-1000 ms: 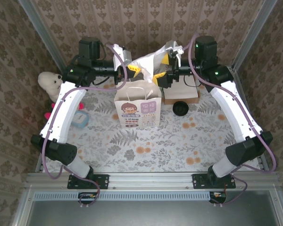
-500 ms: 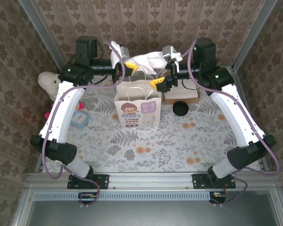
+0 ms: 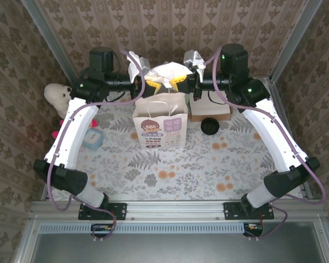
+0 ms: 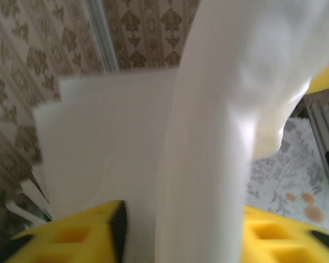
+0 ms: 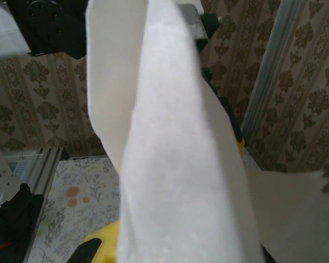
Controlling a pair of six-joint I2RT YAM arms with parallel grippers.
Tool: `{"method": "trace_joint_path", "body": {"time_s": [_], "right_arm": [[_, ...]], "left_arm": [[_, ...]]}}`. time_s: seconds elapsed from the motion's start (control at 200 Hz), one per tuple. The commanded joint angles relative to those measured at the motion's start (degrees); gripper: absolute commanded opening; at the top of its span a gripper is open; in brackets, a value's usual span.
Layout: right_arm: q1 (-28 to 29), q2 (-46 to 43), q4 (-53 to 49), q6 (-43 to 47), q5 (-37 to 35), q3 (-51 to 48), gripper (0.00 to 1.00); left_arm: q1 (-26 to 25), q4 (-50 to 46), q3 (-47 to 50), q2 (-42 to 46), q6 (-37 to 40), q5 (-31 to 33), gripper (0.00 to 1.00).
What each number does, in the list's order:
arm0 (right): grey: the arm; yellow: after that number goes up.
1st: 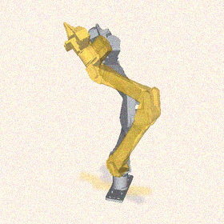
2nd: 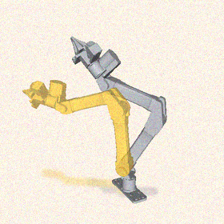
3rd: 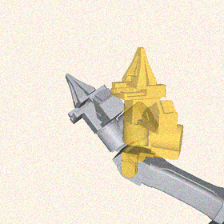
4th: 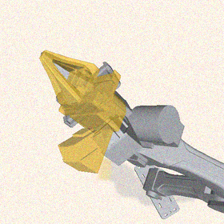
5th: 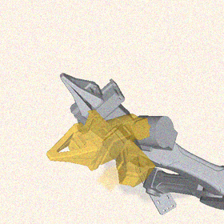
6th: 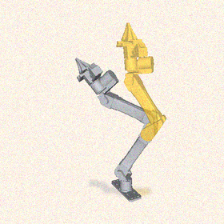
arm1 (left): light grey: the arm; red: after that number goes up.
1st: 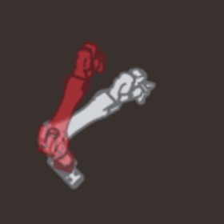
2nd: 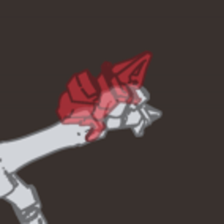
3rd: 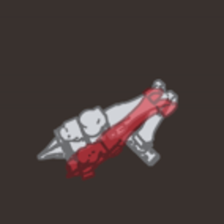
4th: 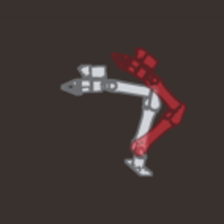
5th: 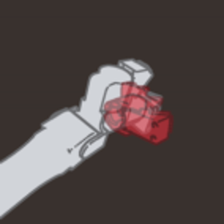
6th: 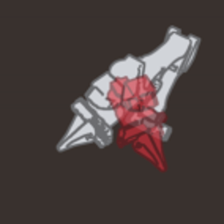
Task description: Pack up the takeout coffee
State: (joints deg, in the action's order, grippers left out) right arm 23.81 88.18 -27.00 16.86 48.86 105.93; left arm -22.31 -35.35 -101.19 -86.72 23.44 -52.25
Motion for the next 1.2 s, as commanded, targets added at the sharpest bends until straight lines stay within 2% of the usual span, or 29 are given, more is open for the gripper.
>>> {"method": "trace_joint_path", "body": {"time_s": [0.0,0.07,0.175,0.235,0.29,0.38,0.435,0.55,0.7,0.775,0.975,1.2], "right_arm": [[-0.3,-0.3,-4.2,-2.0,-2.8,1.9,0.0],[-0.3,-0.2,-7.5,-2.9,-3.3,1.5,0.0],[-0.4,-0.3,-9.9,-4.2,-3.5,-0.1,0.0],[-0.4,-0.2,-10.8,-4.5,-3.2,-1.2,0.0],[-0.5,0.6,-12.1,-4.6,-3.8,-1.6,0.0],[-0.5,2.6,-14.4,-4.1,-5.1,-1.1,0.0],[-0.5,3.9,-15.7,-3.2,-5.5,-0.5,0.0],[-0.5,6.9,-20.1,-0.8,-5.7,2.6,0.0],[-0.4,9.6,-27.5,8.5,-2.3,3.7,0.0],[-0.3,11.9,-32.0,12.8,-2.4,6.1,0.0],[3.3,21.8,-42.4,18.6,-10.1,18.8,0.0],[6.9,27.9,-42.3,18.6,-16.6,24.4,0.01]], "left_arm": [[1.6,8.8,6.8,5.9,-6.5,2.4,0.68],[3.2,14.5,11.9,9.2,-11.4,4.7,0.81],[3.7,26.0,19.5,14.0,-25.6,10.8,1.0],[3.3,28.8,22.1,15.9,-30.1,11.2,1.0],[2.4,27.0,22.9,17.5,-31.7,14.7,1.0],[1.5,23.2,24.5,19.7,-35.1,30.4,1.0],[1.5,21.3,25.9,20.7,-37.5,37.8,1.0],[1.5,15.8,27.3,21.3,-41.2,49.4,1.0],[2.3,7.8,27.5,19.9,-48.5,63.7,1.0],[3.6,5.1,27.6,18.9,-51.9,65.4,1.0],[5.6,0.5,27.6,15.9,-56.5,61.6,1.0],[6.0,-0.1,31.5,16.2,-59.7,67.1,1.0]]}}
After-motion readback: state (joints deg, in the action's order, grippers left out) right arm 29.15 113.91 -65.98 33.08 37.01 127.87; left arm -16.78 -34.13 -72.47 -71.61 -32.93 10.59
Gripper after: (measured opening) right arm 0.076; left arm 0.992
